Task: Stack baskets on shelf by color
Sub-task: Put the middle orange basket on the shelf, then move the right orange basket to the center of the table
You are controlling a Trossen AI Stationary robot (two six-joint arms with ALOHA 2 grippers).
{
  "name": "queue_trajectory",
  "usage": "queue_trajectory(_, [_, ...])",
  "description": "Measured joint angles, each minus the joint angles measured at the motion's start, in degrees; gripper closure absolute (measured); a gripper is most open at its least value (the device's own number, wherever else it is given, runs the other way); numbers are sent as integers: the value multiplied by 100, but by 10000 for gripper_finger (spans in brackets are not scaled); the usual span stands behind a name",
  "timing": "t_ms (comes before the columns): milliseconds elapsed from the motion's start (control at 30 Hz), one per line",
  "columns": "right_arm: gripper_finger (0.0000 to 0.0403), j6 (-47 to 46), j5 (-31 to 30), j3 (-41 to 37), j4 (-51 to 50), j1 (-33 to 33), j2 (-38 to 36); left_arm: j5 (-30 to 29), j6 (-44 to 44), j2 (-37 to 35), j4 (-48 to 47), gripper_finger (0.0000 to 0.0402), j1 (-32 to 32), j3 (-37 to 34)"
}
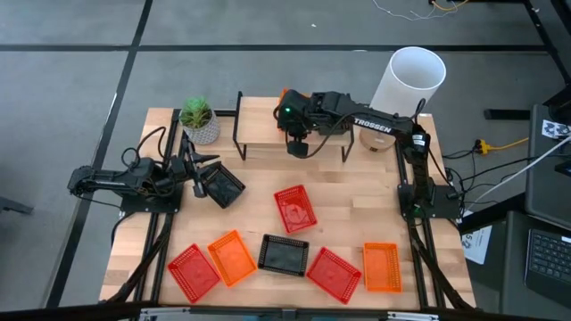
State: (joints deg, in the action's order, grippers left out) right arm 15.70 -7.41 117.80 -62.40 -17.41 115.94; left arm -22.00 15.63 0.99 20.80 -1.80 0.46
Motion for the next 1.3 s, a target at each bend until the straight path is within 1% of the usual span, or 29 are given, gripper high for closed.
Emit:
queue_trajectory(267, [326,-12,-3,0,21,2,0,0,0,0,-7,321,0,1])
queue_trajectory(400, [301,-45,-7,1,236,52,0,0,0,1,-11,321,0,0])
queue_trajectory(500, [291,-43,-6,47,272,102,0,0,0,0,-13,321,2,-1])
queue_trajectory(633, [289,-74,-6,51,258,213,-28,0,1,2,-15,321,0,0])
queue_trajectory(733, [288,-380,25,303,56,384,-49,0,1,1,-15,321,0,1])
queue_trajectory(767, [288,-529,157,407,-76,462,-59,1,1,1,-15,321,1,1])
queue_trajectory(800, [288,-666,419,492,-221,545,-71,2,1,0,-16,321,0,0])
queue_trajectory(833, [288,-774,751,568,-351,633,-76,0,1,0,-15,321,0,-1])
queue_trajectory(933, [288,-946,2023,678,-940,925,-76,0,3,0,-15,321,0,1])
queue_trajectory(1000, [288,-940,2638,661,-1518,1164,-76,0,3,0,-15,321,0,0])
queue_trajectory(1033, [288,-943,2791,637,-1937,1305,-76,1,3,0,-15,321,1,0])
queue_trajectory(1100, [288,-1127,2835,532,-2741,1599,-76,0,3,2,-15,321,1,0])
queue_trajectory(1133, [288,-1324,2823,432,-2850,1756,-76,1,3,0,-15,321,0,0])
queue_trajectory(1267, [288,-2208,2980,-199,-2473,2406,-300,2,3,0,-19,321,2,-1])
queue_trajectory(1300, [288,-2465,2928,-363,-2461,2596,-374,2,-1,0,-36,321,0,0])
